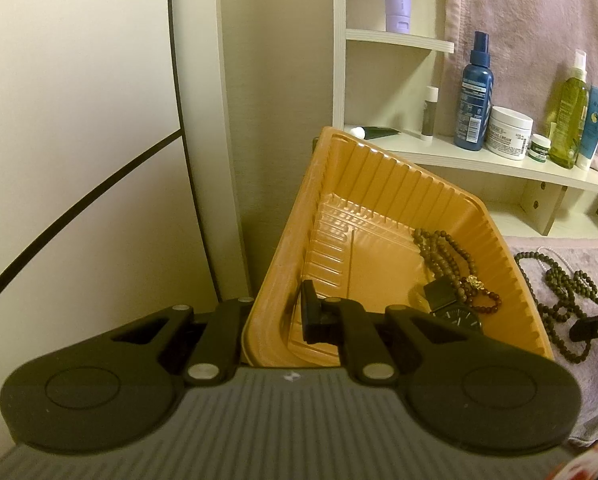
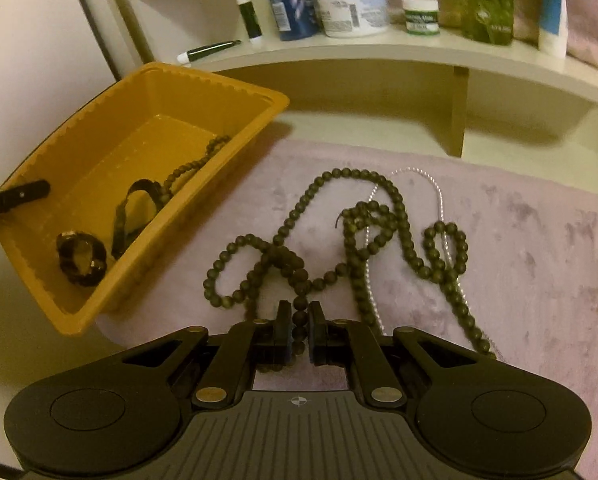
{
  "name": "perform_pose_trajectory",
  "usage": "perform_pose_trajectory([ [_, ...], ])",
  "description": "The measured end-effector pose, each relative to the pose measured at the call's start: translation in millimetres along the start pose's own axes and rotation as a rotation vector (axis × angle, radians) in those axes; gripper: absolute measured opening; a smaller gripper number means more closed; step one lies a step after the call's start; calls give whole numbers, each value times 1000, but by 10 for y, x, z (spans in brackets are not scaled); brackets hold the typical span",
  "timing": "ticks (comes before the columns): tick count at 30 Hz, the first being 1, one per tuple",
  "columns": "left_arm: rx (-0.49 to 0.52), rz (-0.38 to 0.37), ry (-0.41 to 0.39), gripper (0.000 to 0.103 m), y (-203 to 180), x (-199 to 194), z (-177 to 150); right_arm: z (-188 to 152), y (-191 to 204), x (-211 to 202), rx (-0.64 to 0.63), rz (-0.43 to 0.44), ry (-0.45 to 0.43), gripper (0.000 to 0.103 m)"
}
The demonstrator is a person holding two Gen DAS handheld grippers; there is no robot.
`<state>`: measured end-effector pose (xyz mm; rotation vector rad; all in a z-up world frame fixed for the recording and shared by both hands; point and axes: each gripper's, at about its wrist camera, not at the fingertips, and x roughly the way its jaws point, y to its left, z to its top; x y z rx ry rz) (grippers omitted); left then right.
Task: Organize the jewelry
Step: 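Lift the dark bead necklace with the right tool, then lower the bead necklace into the orange tray and open the right tool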
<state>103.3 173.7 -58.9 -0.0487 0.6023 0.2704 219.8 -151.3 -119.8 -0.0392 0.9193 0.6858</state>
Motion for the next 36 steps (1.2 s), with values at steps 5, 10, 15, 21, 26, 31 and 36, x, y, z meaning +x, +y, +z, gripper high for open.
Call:
perform_pose_trajectory([
  [5,0,0,0,9,0,0,-1,32,23,-51,5,3,9,30],
  [10,1,0,-1,9,0,0,0,30,103,-24,-37,-41,-7,28],
  [15,0,0,-1,9,0,-1,-1,66,152,-83,-65,-34,-41,7],
  [21,1,-1,-1,9,0,0,-2,225,277,-285,-89,6,-119,7],
  [26,2,-1,-2,9,1,-2,-1,435,542,-511,-142,76,-202,7],
  [31,0,-4,-1,9,0,-2,-3,653,858,-532,-192,174,-233,7],
  [36,2,-9,-3,9,7,-4,-5,749,1159,-321,-211,246,-213,7],
])
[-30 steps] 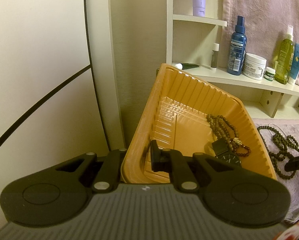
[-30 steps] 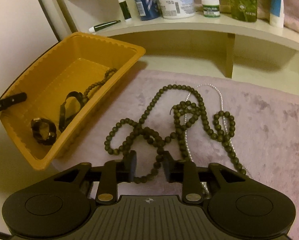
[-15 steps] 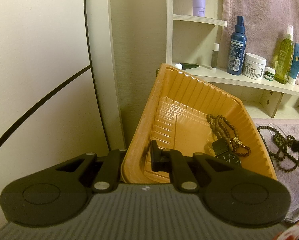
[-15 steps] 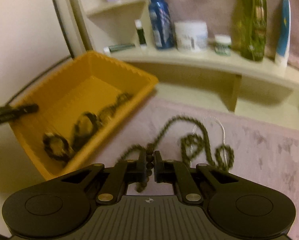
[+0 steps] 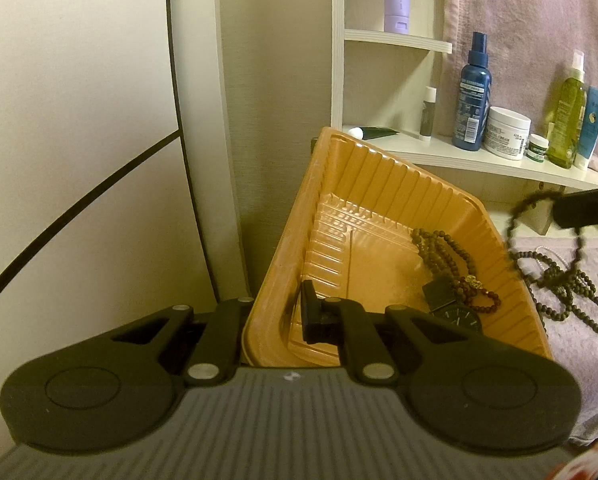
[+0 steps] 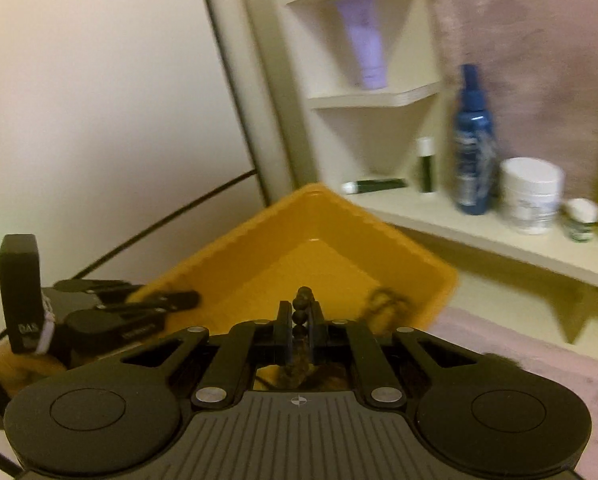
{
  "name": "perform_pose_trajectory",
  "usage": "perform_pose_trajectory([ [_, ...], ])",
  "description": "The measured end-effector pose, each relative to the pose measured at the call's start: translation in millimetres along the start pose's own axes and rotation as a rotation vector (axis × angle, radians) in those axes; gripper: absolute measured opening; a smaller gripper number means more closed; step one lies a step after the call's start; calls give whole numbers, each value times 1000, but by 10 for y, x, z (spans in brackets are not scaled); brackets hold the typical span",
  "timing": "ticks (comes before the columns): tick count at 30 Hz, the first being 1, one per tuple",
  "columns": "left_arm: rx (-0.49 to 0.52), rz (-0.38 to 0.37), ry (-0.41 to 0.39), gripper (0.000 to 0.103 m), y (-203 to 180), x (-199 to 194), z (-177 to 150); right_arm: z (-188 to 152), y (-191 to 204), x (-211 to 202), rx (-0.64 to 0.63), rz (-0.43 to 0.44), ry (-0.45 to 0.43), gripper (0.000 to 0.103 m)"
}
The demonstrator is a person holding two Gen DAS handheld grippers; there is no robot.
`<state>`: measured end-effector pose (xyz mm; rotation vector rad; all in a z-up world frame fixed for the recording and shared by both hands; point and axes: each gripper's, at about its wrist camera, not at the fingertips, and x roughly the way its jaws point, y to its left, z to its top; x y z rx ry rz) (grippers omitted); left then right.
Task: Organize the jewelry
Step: 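Lower the bead necklace into the orange tray and open the right tool, then move the right tool back over the remaining bead necklace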
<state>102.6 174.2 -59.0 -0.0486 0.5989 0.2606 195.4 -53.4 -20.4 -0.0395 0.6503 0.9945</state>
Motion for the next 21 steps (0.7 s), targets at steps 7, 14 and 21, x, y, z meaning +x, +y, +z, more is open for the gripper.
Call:
perform_pose_trajectory([
  [7,-4,-10,-4,9,13,-8,1,-38,218,490,-23,30,54,7],
  [14,-8,-15,-7,9,21,-10,1,-53,289,616,-32,24,67,17],
  [21,-8,-15,-9,9,17,-14,4,-96,283,520,-26,20,53,36],
])
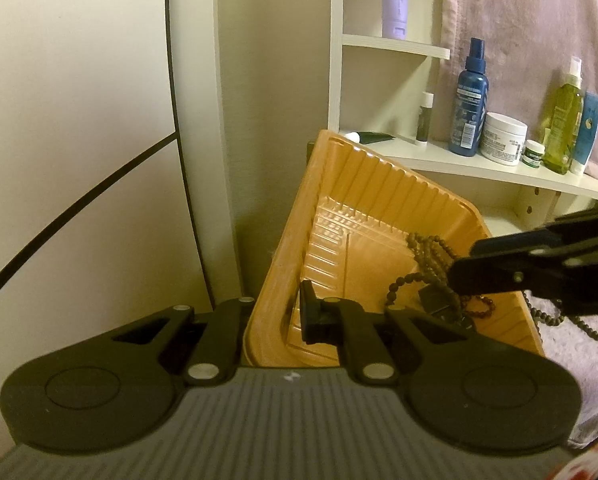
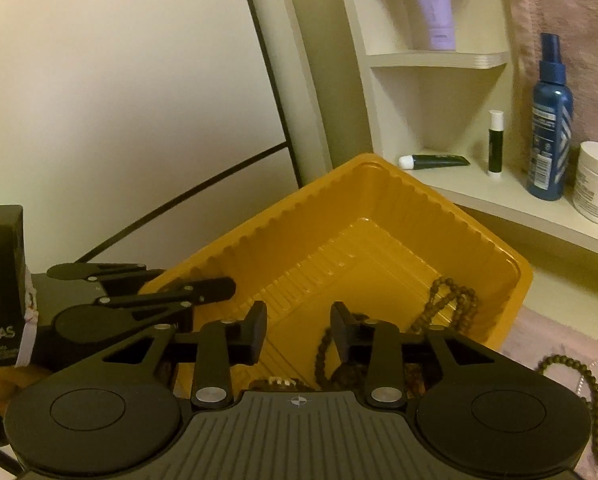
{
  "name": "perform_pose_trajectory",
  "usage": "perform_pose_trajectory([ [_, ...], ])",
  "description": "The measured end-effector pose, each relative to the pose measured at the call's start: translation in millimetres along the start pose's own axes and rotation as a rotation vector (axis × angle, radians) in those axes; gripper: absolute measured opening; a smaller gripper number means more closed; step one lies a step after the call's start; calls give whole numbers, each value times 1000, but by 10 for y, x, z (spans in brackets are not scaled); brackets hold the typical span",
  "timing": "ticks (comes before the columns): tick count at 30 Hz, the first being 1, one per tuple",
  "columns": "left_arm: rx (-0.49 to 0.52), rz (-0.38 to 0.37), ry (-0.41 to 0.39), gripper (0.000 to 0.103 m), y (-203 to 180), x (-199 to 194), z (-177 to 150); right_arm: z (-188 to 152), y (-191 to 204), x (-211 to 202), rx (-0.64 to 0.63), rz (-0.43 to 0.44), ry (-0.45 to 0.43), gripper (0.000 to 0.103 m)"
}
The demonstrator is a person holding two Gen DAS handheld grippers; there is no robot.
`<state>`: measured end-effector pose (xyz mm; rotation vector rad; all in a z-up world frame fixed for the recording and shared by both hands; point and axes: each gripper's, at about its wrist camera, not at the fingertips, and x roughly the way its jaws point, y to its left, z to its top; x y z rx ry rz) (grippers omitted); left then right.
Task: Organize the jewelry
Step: 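Move the right tool back over the remaining bead necklace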
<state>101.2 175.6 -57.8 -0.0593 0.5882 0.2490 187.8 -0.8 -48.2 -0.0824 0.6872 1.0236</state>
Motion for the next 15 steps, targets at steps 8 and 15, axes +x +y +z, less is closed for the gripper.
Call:
perform_pose_trajectory([
  [8,0,4,0,9,5,1,4,-122,-149,-325,42,-54,-29,39],
  [15,0,5,3,9,6,17,2,-394,-508,-772,117,-173,-26,40],
])
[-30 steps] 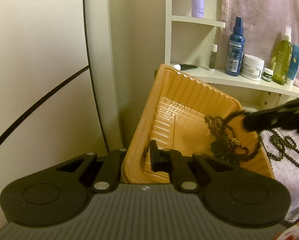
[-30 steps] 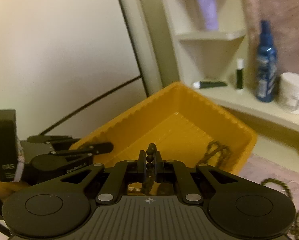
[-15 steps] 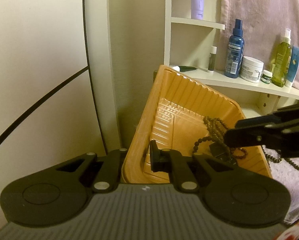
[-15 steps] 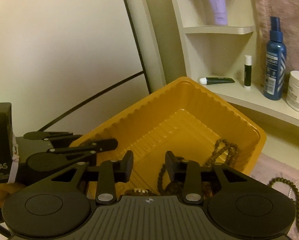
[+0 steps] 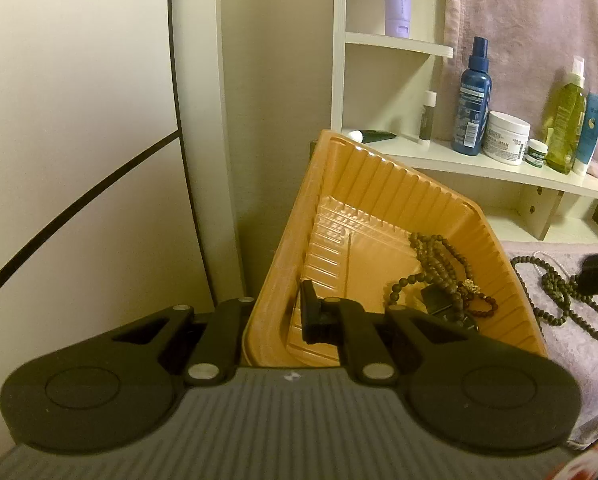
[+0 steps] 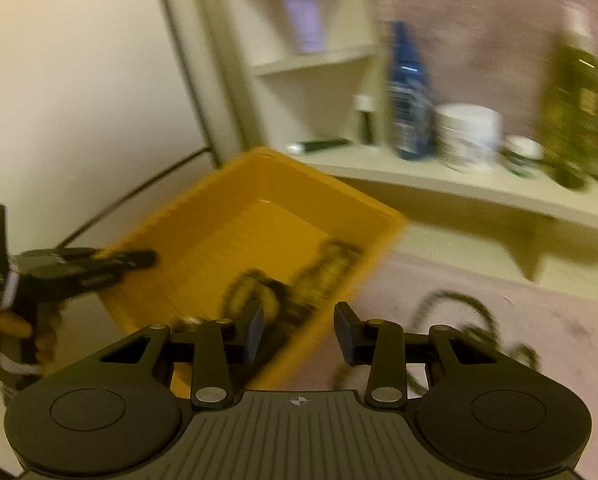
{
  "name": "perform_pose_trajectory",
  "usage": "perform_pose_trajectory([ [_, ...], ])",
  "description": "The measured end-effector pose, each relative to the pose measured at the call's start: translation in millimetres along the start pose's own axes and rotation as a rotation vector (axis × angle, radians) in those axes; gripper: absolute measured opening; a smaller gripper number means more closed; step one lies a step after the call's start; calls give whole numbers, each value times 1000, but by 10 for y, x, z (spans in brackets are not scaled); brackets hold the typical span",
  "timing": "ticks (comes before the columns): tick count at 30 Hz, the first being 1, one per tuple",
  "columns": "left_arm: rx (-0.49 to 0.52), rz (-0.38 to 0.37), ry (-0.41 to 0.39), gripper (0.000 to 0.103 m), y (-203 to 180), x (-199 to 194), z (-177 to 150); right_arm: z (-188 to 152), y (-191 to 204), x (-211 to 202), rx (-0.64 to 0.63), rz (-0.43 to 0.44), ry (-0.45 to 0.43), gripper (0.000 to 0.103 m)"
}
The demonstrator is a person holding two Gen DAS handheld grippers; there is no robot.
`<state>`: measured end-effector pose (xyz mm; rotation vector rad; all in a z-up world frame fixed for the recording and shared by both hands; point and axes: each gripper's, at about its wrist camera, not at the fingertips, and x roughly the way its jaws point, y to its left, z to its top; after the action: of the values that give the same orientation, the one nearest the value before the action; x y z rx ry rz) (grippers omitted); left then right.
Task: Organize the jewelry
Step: 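Move the right tool back over the remaining bead necklace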
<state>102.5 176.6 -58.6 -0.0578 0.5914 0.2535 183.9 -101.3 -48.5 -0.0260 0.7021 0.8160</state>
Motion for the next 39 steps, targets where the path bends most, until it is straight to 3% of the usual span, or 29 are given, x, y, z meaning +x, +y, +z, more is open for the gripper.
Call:
perform_pose_trajectory([
  [15,7,11,5,10,-9,14,-6,-597,-677,-661,154,-203,77,40],
  [30,9,12,6,10,-6,18,-16,-521,-801,-344,143,-204,90,40],
  [39,11,12,6,10,-8,22,-11,-395,-964,-112,31,-268,72,40],
])
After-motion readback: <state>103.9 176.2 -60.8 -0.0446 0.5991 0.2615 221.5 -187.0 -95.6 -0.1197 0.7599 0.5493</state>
